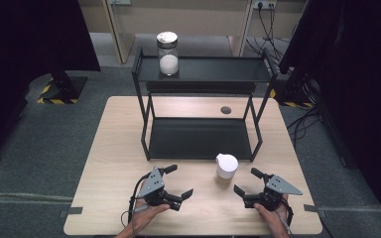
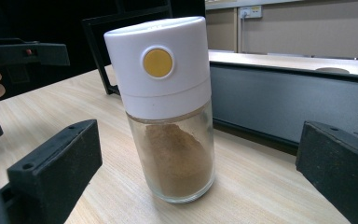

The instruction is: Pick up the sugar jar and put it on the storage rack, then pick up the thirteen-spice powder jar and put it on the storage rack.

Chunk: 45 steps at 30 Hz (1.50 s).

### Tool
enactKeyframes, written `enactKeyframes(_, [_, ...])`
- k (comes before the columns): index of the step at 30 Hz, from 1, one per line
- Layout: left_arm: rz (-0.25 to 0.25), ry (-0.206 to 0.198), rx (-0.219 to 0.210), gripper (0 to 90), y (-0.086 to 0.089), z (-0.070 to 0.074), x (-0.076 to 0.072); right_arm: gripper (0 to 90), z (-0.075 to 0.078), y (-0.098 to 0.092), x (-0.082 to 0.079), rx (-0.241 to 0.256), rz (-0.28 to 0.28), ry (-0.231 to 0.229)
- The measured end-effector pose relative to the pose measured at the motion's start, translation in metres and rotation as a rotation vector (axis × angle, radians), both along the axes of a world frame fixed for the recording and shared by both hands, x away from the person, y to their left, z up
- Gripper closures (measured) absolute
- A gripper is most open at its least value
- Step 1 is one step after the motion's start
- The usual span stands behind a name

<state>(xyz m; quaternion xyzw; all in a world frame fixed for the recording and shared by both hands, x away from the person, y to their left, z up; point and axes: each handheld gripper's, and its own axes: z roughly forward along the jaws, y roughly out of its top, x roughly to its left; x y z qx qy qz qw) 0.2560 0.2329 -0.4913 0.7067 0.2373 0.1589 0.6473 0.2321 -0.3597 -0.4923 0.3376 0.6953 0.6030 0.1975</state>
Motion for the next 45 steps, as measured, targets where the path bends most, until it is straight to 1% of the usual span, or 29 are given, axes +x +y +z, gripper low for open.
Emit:
enactKeyframes(5, [-0.003, 0.003, 0.007, 0.4, 0.000, -0.001, 0.000, 0.4, 0.000, 0.001, 0.000, -0.004, 0.002, -0.003])
enactKeyframes(10, [0.005, 0.009, -0.001, 0.4, 0.001, -0.003, 0.001, 0.4, 0.000, 0.000, 0.000, -0.001, 0.000, -0.001])
enactKeyframes(18, [0.001, 0.011, -0.001, 0.4, 0.000, -0.003, 0.001, 0.4, 0.000, 0.001, 0.000, -0.003, 0.002, -0.003])
enactKeyframes(28, [-0.001, 0.013, 0.000, 0.4, 0.000, -0.004, 0.000, 0.4, 0.003, 0.004, 0.000, -0.013, 0.007, -0.019])
enactKeyframes(36, [-0.001, 0.017, 0.001, 0.4, 0.000, -0.005, 0.000, 0.4, 0.005, 0.007, 0.003, -0.016, 0.010, -0.027])
enactKeyframes(45, [0.004, 0.018, -0.002, 0.4, 0.000, -0.006, 0.000, 0.4, 0.007, 0.016, 0.010, -0.030, 0.027, -0.033])
